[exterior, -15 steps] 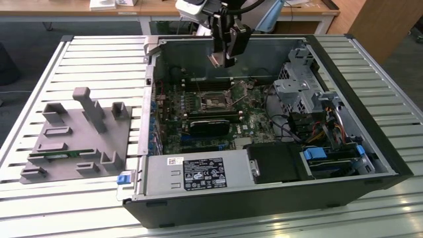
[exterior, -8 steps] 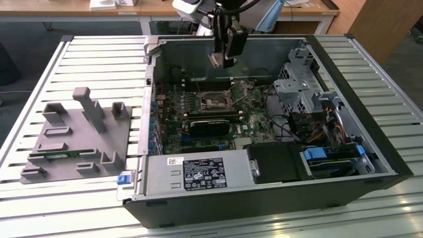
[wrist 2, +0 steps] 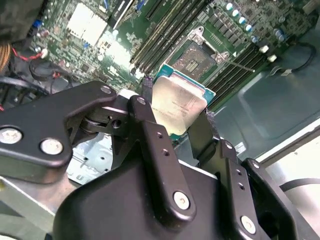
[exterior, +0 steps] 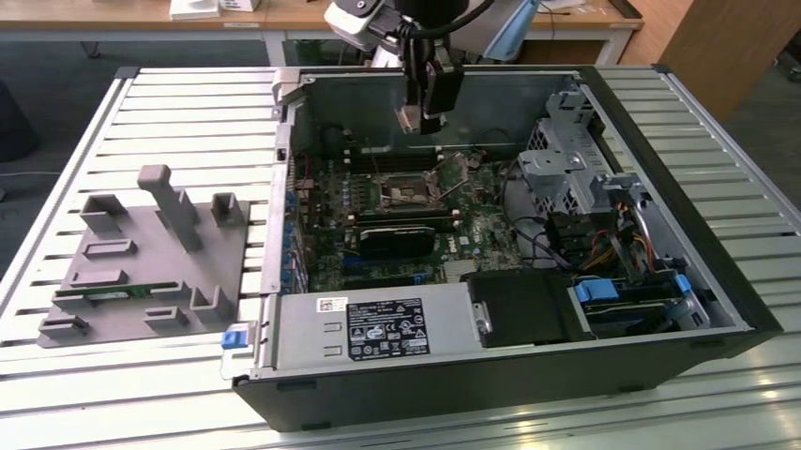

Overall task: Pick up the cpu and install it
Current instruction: 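Place the cpu into insertion slot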

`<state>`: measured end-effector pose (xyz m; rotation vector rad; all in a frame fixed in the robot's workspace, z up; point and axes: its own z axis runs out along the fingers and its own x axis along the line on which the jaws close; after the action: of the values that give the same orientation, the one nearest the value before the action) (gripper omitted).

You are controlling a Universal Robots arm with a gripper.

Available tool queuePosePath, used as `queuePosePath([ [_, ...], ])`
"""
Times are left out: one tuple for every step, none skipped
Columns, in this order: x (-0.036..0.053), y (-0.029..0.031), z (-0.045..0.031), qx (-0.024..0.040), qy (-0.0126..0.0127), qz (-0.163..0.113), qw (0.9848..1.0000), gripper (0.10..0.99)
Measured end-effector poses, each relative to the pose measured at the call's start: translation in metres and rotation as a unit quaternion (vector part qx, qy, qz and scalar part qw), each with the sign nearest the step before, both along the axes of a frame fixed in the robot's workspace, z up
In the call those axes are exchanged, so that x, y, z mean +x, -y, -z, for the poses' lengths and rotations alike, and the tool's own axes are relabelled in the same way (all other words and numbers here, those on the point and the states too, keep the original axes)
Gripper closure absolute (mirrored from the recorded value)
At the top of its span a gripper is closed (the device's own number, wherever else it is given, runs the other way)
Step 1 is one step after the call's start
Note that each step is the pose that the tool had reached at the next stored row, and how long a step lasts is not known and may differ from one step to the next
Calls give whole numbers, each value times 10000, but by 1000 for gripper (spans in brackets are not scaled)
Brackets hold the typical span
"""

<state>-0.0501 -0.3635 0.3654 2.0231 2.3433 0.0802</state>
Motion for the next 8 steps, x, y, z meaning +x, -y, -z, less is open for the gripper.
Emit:
queuePosePath([
  [0,0,8,0,0,85,10000,553],
  [0,0,17,1,0,174,9998,553],
  [0,0,25,0,0,273,9996,553],
  [0,0,31,0,0,362,9993,553],
  [0,0,37,1,0,452,9990,553],
  [0,0,40,1,0,522,9986,553],
  [0,0,41,1,0,542,9985,553],
  [0,0,42,0,0,542,9985,553],
])
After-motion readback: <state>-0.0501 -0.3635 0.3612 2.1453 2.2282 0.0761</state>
